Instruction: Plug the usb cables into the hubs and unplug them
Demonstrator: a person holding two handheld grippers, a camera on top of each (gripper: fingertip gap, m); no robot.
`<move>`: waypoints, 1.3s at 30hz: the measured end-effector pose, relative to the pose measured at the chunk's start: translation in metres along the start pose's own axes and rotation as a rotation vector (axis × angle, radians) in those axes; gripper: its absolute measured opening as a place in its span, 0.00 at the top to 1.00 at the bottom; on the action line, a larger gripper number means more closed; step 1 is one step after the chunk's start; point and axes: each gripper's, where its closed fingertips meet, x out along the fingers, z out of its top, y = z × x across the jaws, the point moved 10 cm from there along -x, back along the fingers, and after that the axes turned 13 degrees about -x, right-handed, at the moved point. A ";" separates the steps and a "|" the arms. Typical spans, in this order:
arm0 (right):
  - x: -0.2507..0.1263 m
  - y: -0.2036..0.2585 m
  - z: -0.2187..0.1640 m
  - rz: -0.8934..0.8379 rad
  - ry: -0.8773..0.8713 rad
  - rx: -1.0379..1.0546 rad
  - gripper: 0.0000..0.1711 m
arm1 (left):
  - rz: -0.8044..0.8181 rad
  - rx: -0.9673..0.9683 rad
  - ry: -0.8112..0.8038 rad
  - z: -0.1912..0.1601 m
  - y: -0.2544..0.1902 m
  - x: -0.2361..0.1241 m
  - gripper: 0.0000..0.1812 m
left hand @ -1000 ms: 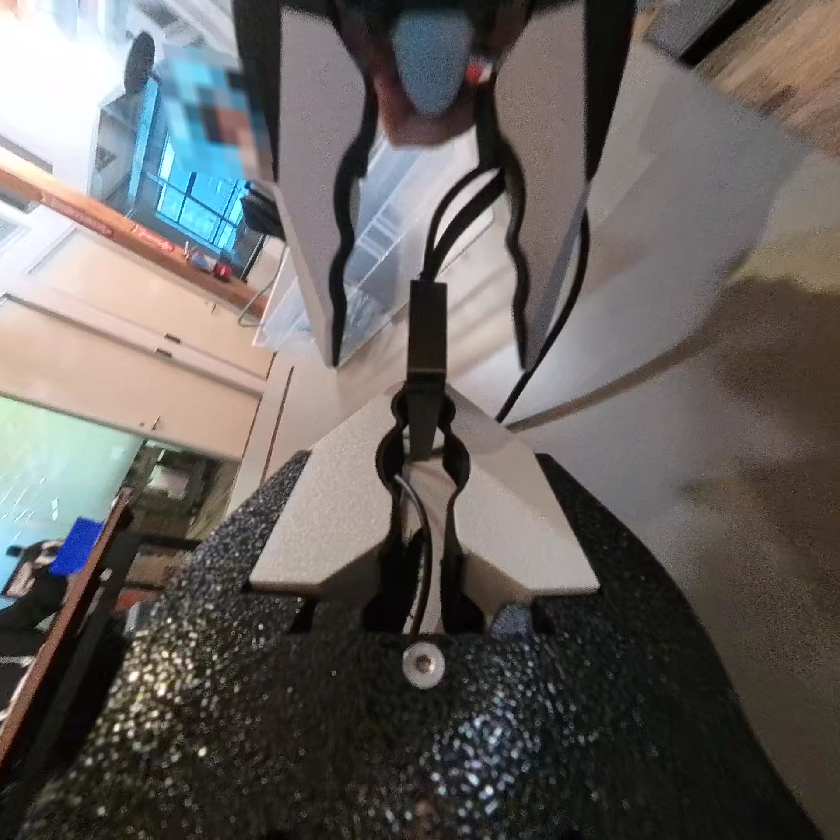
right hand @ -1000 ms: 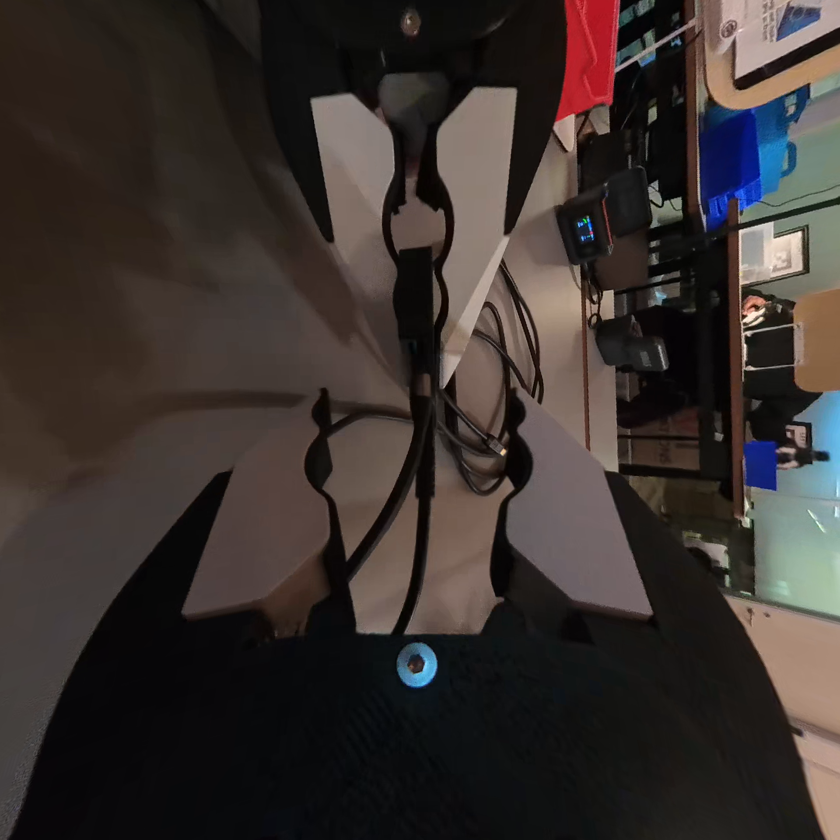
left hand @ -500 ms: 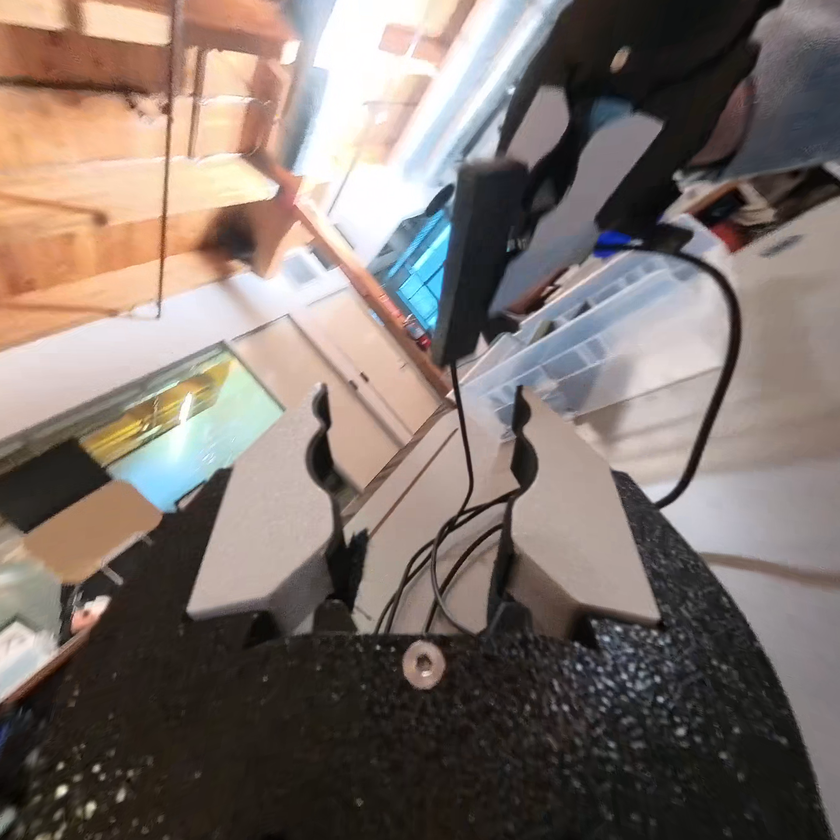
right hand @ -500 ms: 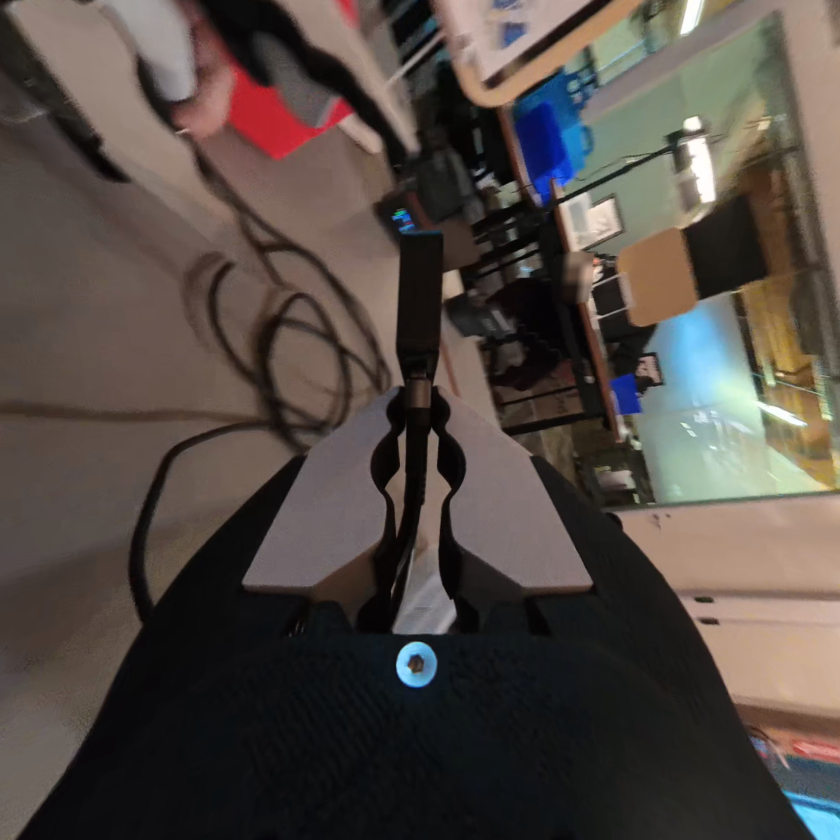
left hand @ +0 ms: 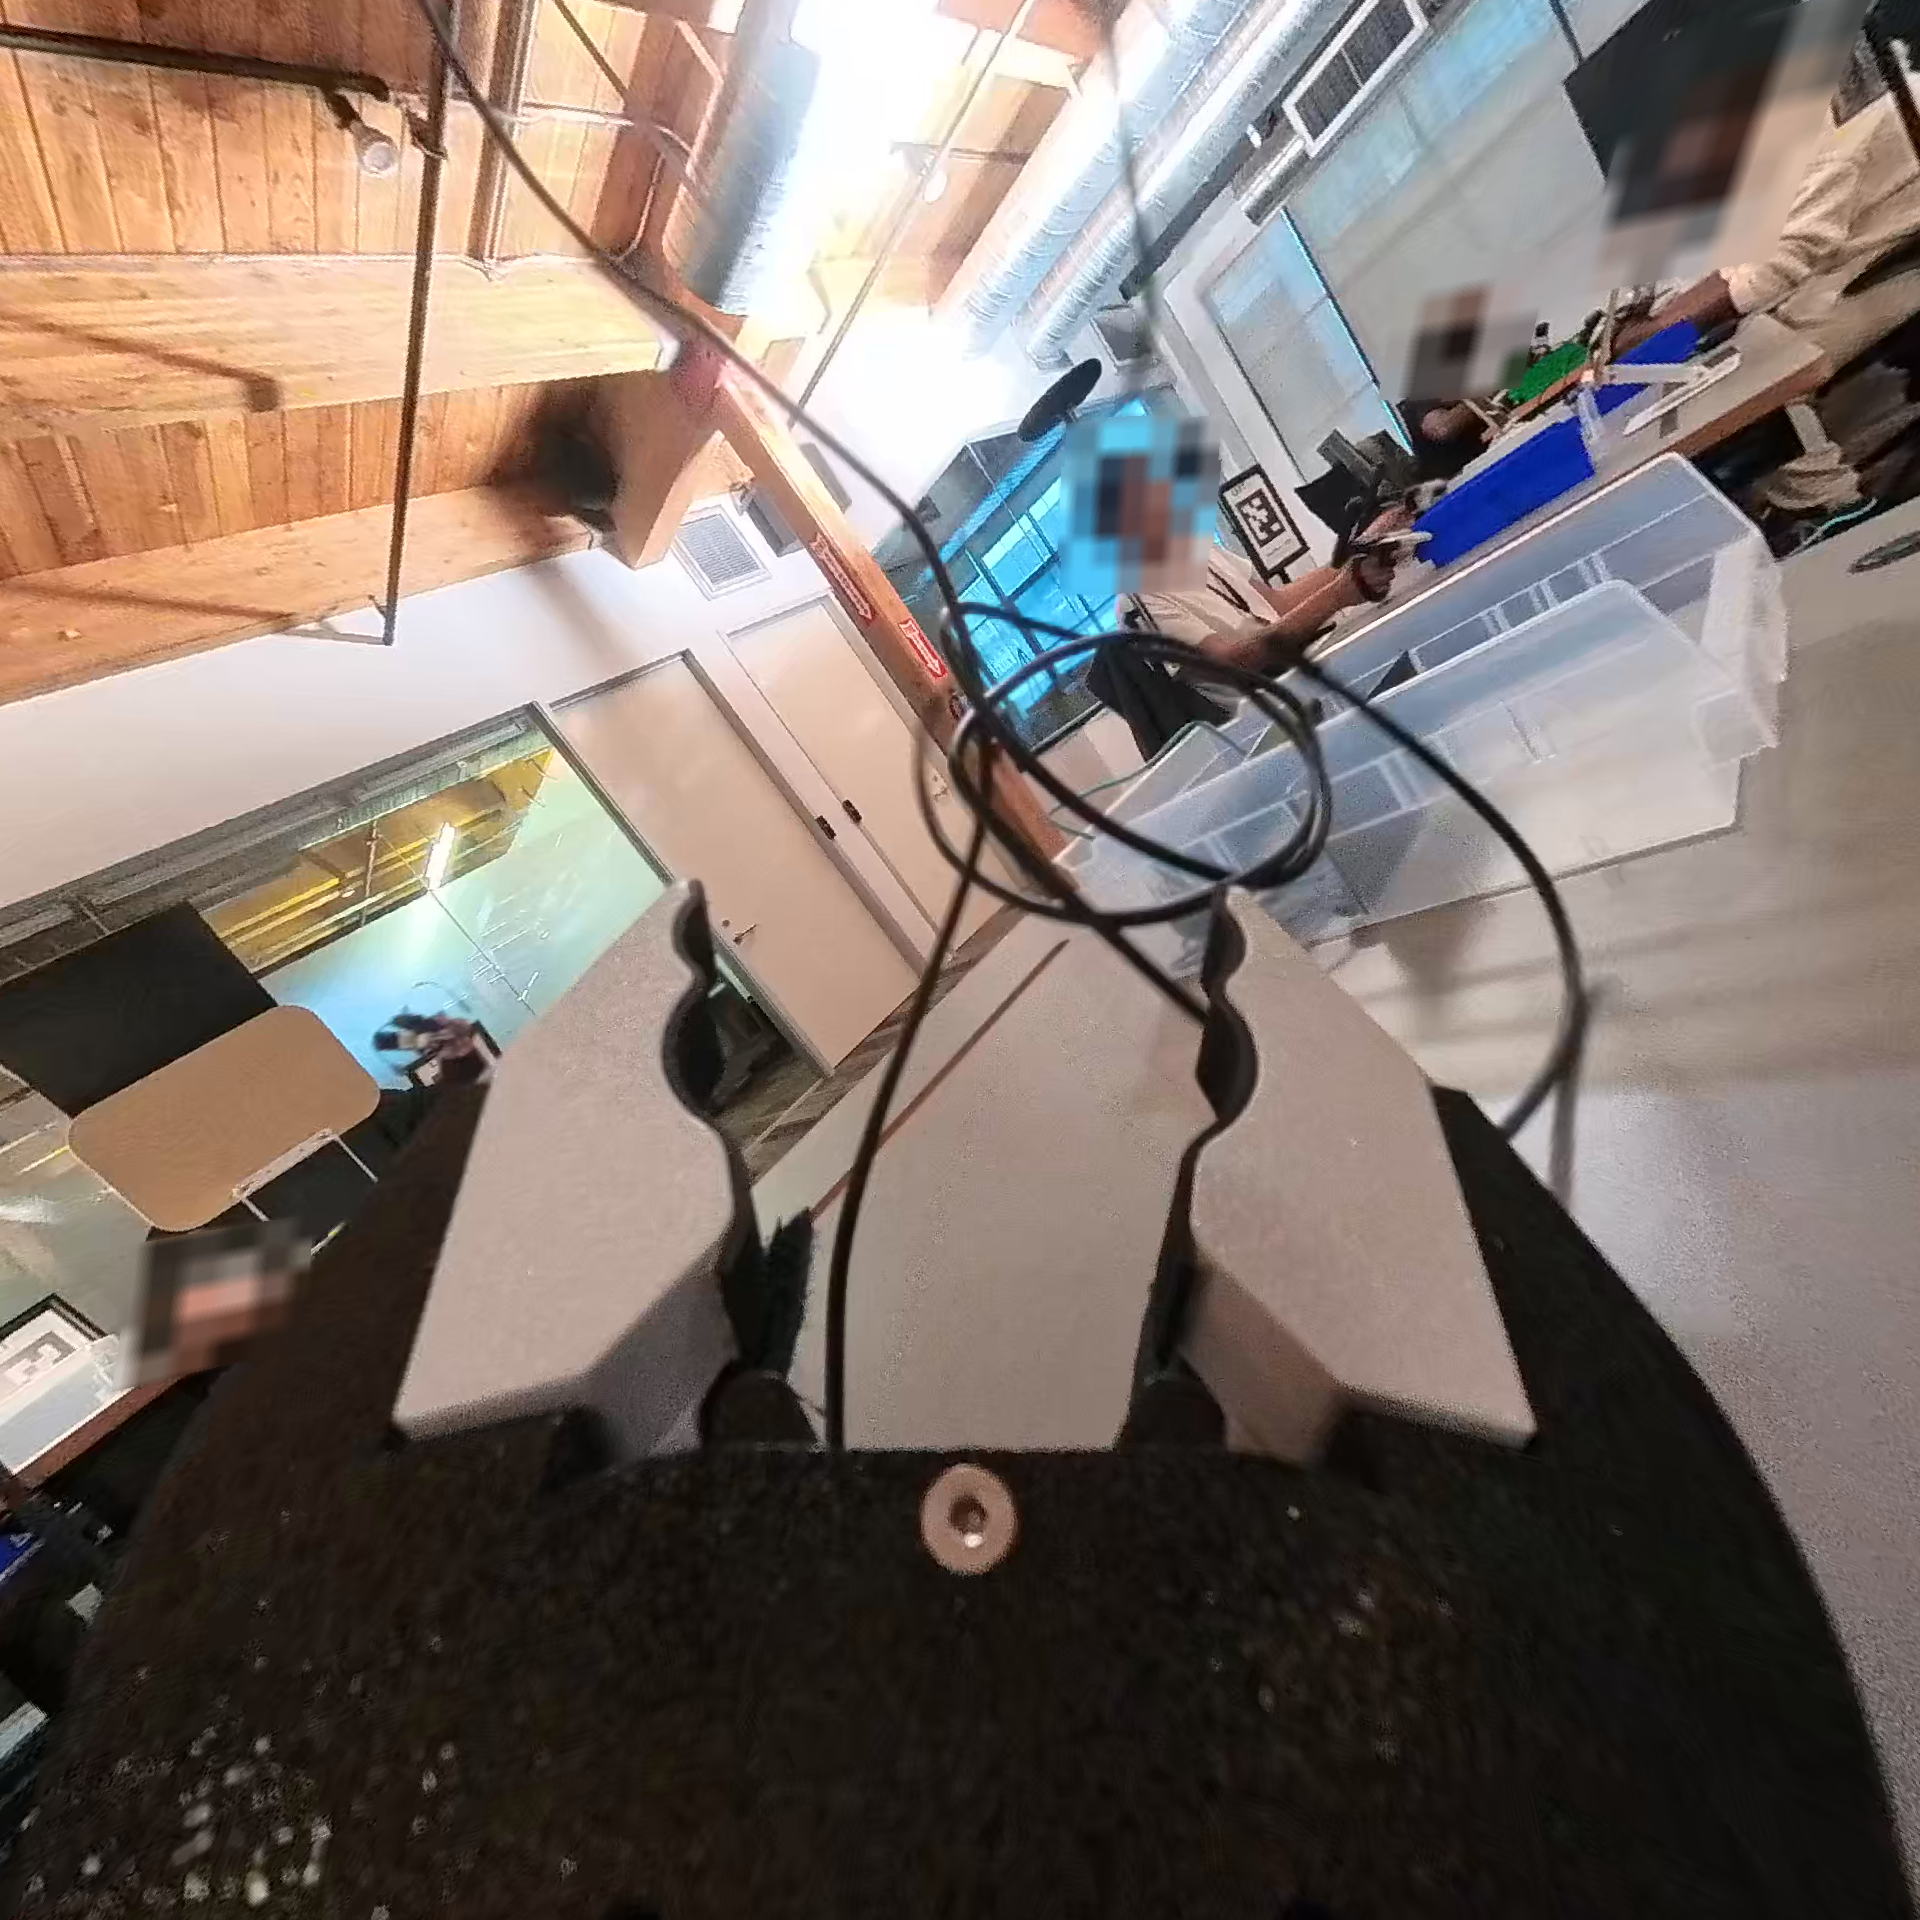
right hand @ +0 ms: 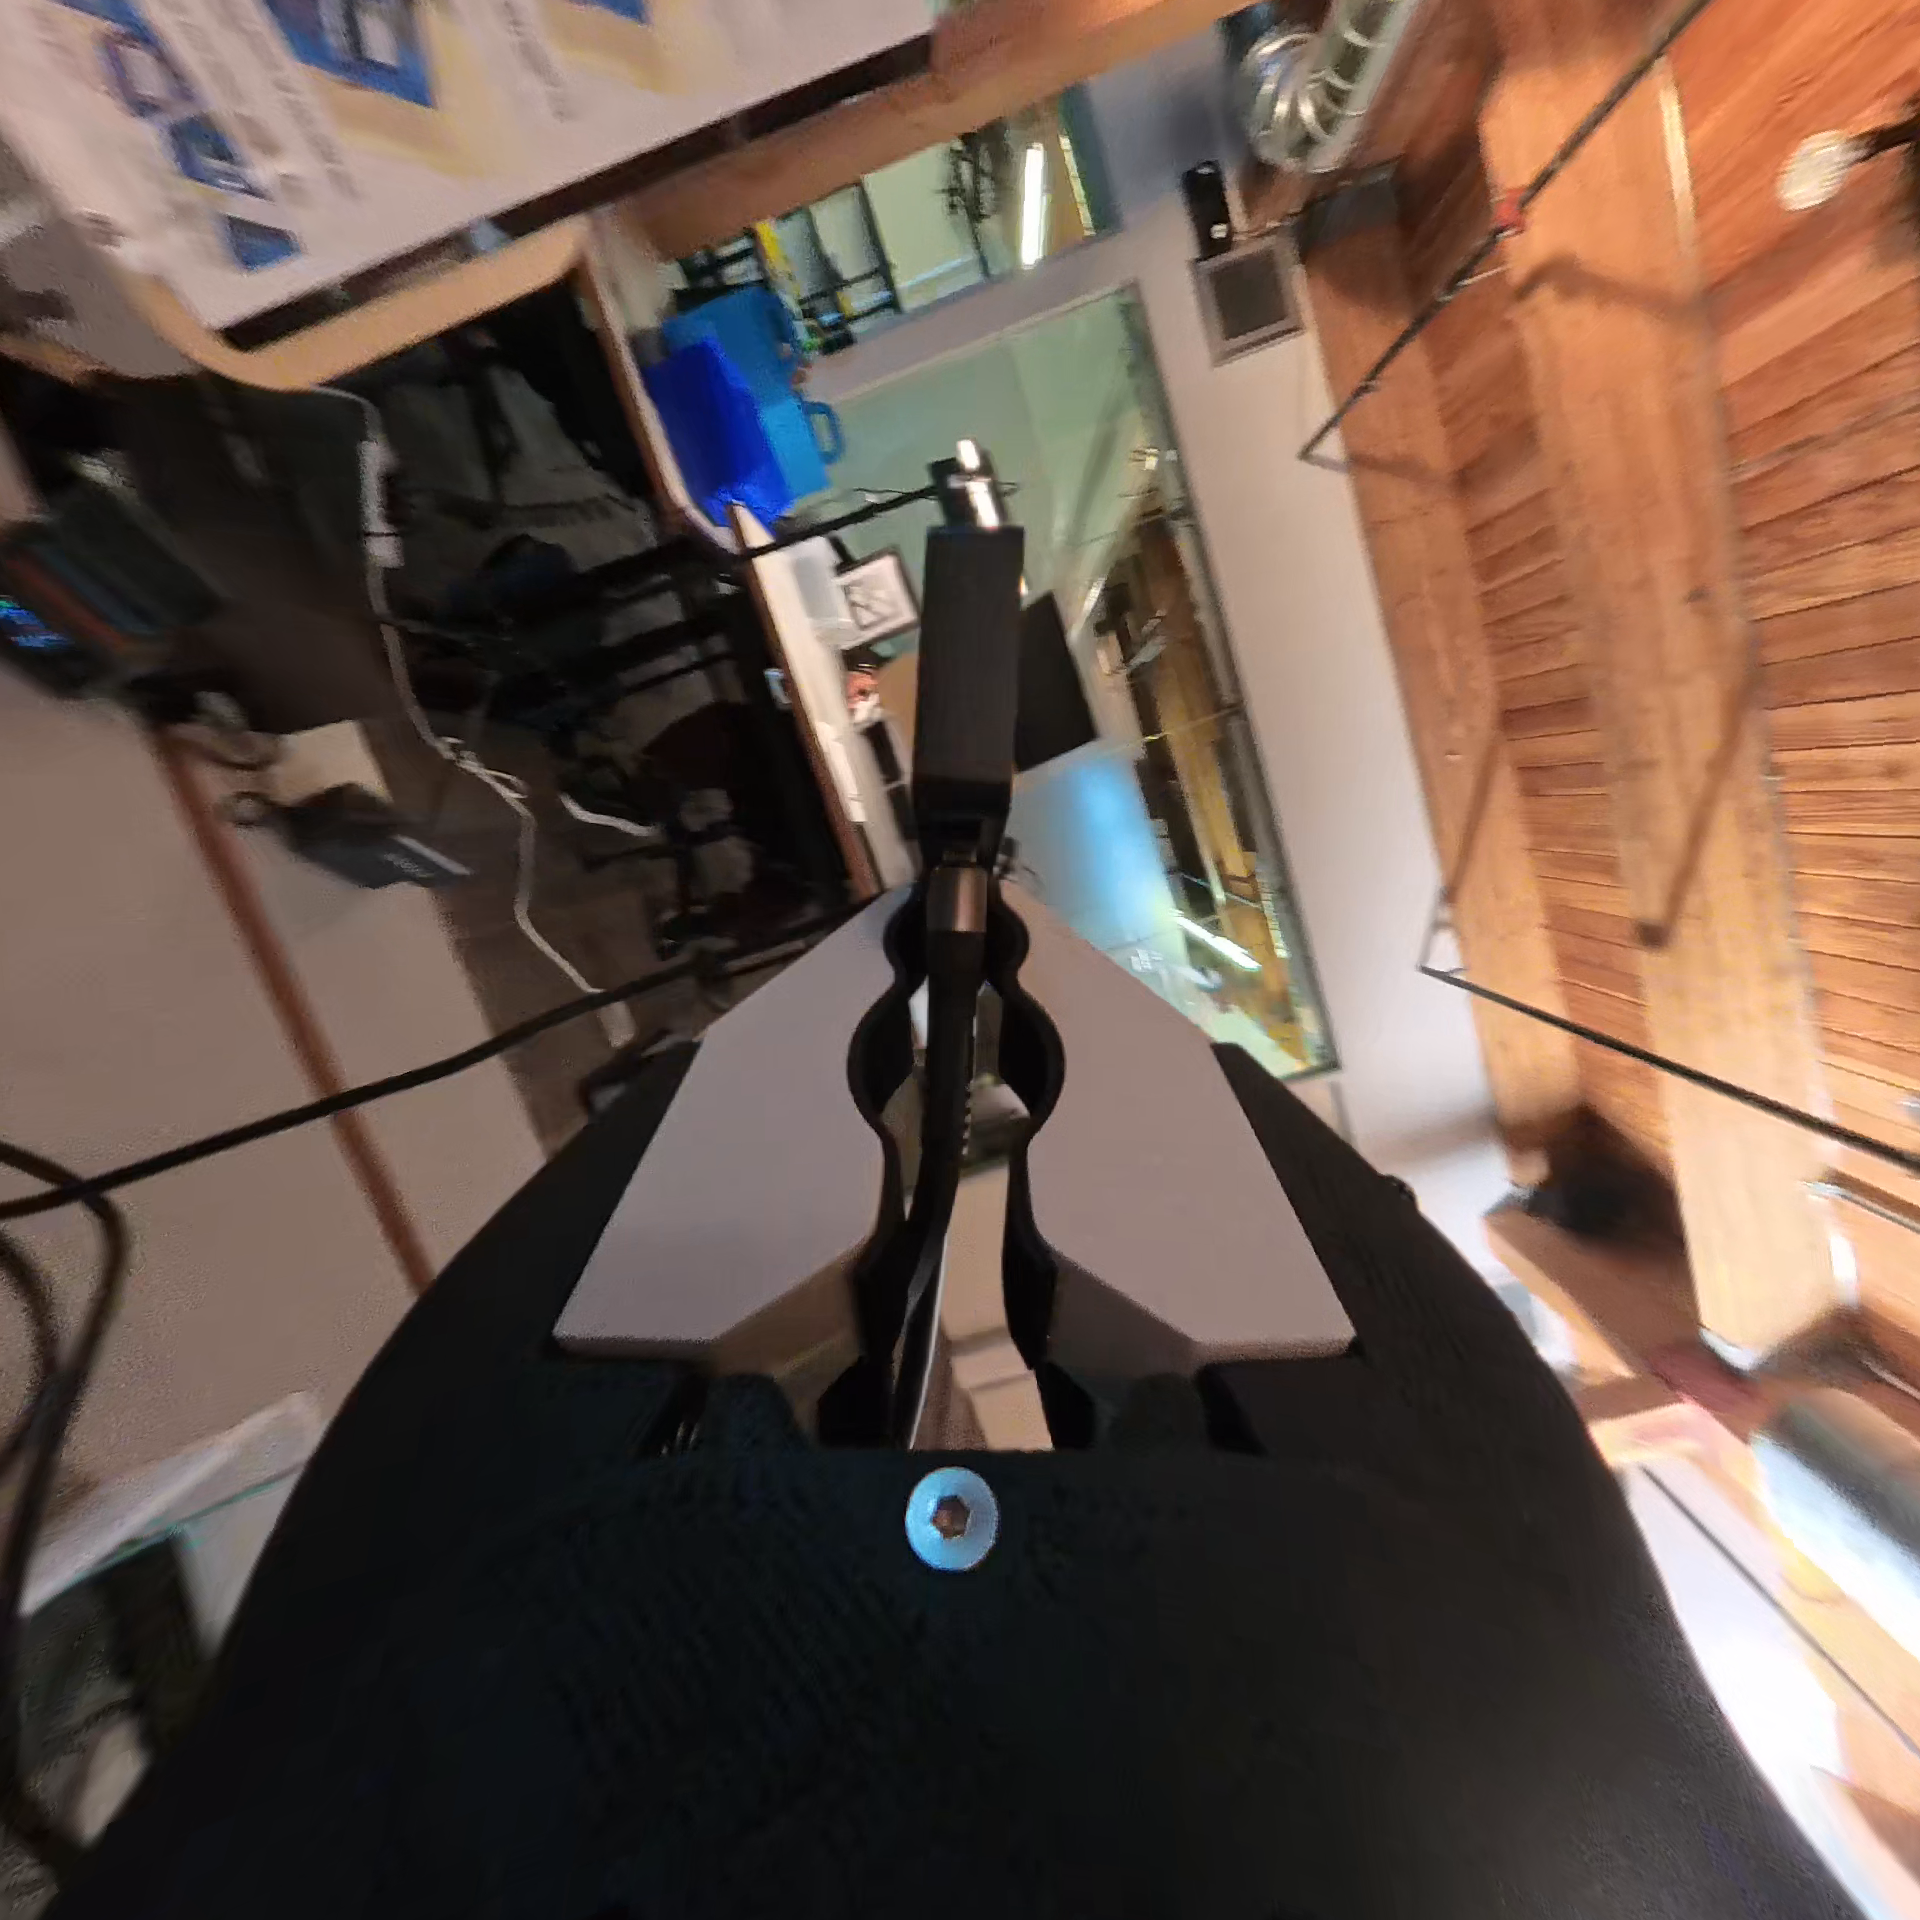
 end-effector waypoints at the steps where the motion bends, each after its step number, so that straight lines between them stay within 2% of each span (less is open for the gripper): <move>1: -0.001 -0.018 0.000 -0.026 0.014 -0.016 0.95 | -0.004 0.003 0.004 -0.001 -0.001 0.000 0.49; 8: -0.014 -0.117 -0.022 -0.197 0.193 -0.136 0.95 | -0.014 -0.005 0.040 -0.005 -0.001 0.001 0.50; 11: -0.017 -0.128 -0.045 -0.194 0.271 -0.153 0.95 | -0.022 -0.005 0.048 -0.005 -0.001 0.000 0.51; 13: -0.018 -0.117 -0.064 -0.162 0.310 -0.155 0.95 | -0.030 -0.004 0.055 -0.006 -0.002 0.000 0.51; 20: -0.006 -0.018 -0.140 0.026 0.453 -0.254 0.95 | -0.054 0.014 0.076 -0.007 -0.006 -0.001 0.54; 27: 0.014 0.103 -0.180 0.240 0.407 -0.276 0.95 | -0.063 0.014 0.098 -0.011 -0.006 -0.002 0.55; 30: 0.025 0.153 -0.194 0.423 0.393 -0.236 0.95 | -0.071 0.008 0.109 -0.012 -0.006 -0.001 0.56; 33: 0.034 0.197 -0.206 0.705 0.396 -0.146 0.95 | -0.076 0.012 0.117 -0.013 -0.006 -0.001 0.56; 39: 0.055 0.260 -0.222 1.111 0.556 -0.187 0.95 | -0.095 0.012 0.133 -0.015 -0.008 0.000 0.58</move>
